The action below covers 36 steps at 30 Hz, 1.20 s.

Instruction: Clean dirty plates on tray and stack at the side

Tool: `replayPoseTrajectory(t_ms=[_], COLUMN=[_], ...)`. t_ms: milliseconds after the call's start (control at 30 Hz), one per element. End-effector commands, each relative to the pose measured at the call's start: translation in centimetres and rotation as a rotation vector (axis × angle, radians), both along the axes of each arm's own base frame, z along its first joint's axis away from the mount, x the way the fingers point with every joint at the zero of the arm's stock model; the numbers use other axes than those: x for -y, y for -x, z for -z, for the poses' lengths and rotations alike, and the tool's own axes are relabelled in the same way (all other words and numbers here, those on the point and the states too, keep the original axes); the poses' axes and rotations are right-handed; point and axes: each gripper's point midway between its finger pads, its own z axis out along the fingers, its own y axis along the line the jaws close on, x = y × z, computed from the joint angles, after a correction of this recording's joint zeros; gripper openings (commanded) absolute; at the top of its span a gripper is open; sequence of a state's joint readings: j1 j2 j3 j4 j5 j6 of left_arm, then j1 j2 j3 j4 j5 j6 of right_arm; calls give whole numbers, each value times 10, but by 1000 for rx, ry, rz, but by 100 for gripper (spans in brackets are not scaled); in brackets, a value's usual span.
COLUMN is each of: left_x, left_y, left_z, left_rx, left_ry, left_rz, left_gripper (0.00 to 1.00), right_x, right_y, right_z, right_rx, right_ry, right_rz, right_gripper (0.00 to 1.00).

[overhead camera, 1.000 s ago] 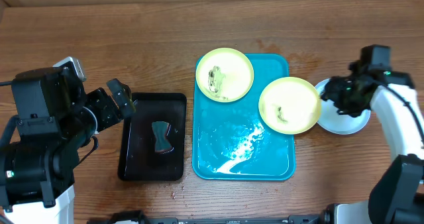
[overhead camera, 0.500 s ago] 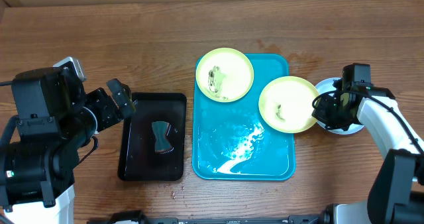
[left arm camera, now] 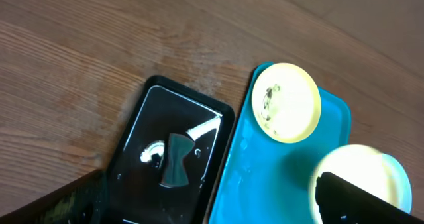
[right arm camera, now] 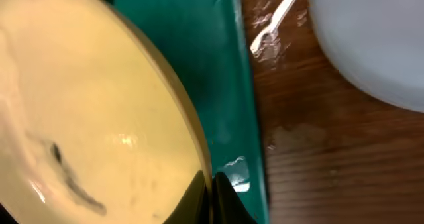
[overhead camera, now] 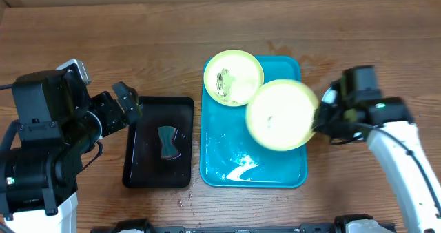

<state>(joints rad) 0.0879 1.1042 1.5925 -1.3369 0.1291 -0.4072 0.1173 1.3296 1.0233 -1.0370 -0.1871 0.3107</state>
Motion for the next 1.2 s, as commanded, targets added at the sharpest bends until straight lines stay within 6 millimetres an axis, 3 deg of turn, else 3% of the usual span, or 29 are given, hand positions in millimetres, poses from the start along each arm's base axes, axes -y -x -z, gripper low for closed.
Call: replayPoseTrajectory(t_ms=[0,133,233,400,500,700,800,1000,1067,1133,1167], left_x=[5,21,21,32,33,40,29,28,32,46,51], left_y=[-1,2,3,6,10,10,9,4,1,-1,-1], left_z=[-5,-5,0,18,42,111,161,249,269,289,303], left_rx=[16,8,-15,-107,-212,-410,-513,-638,-663,-694,-726], left_ry=[12,81,73,51,10,-31,-96,-123,-103,-43,-27], left_rz=[38,100,111,205,220,223,118,96,105,137,151], left_gripper=[100,100,100,90,86,75,71,57,42,36,27], right_x=[-32,-56,-65,-69,-70,-73,-73,-67,-65,-65,-65], right_y=[22,30,27,18,8,-9,-8,7,10,12,12], right_z=[41,68,73,63,39,-34,-60,-55,-52,-51,-51], right_rx=[-67,-27,25,94,116,232,260,190,170,164,164], right_ry=[-35,-55,-48,-21,-22,-25,-33,-19,-15,-13,-13], right_rz=[-12,-71,-141,-263,-253,-262,-260,-255,-256,-256,-257], right_gripper=[4,4,7,22,29,30,30,30,30,29,29])
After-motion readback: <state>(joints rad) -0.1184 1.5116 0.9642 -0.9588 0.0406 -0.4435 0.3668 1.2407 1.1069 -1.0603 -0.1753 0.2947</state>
